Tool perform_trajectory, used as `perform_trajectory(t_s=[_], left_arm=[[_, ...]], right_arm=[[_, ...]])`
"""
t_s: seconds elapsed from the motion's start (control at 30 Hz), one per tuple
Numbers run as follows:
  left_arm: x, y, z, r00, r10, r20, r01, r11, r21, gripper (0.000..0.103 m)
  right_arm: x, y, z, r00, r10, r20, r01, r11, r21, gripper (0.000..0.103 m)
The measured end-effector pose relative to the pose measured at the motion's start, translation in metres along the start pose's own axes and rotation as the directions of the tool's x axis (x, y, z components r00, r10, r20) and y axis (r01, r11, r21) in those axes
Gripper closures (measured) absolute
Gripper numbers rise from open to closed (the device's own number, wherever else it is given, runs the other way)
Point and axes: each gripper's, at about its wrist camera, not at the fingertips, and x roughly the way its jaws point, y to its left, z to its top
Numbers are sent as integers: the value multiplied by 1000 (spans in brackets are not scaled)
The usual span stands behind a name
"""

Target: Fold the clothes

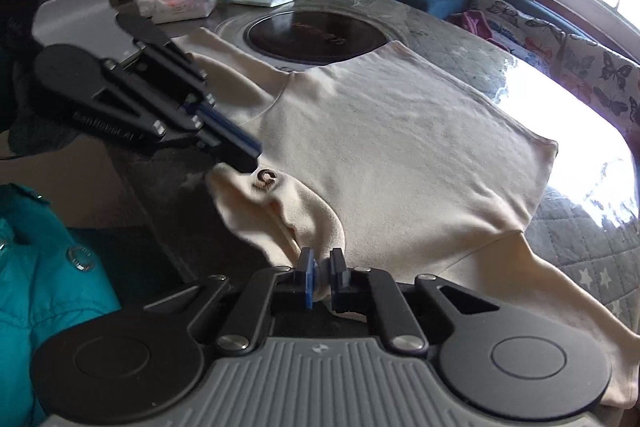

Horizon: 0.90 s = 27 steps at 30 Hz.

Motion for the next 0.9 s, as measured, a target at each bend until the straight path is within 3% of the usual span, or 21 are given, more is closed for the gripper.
perform_trajectory(t_s=[0.13, 0.27, 0.43, 0.63, 0.9], left_arm=[[7, 6, 17, 999, -8, 39, 9, 1000, -23, 96], [37, 5, 17, 999, -34, -2, 34, 999, -35, 96], [52, -5, 0, 996, -73, -46, 72, 997, -30, 96], [49, -12, -8, 996, -80, -51, 79, 997, -12, 96], [46, -13, -8, 995, -87, -56, 87, 996, -2, 96]], right_arm=[[3, -3, -1, 1000, 16, -16, -16, 1000, 6, 94], [-7, -14, 2, 999, 50, 5, -50, 997, 58, 87], [-22, -40, 3, 996, -56, 68, 46, 990, 137, 84], [-8, -79, 5, 974, -203, 104, 170, 949, 264, 83], [37, -119, -6, 949, -310, 52, 274, 897, 347, 83]])
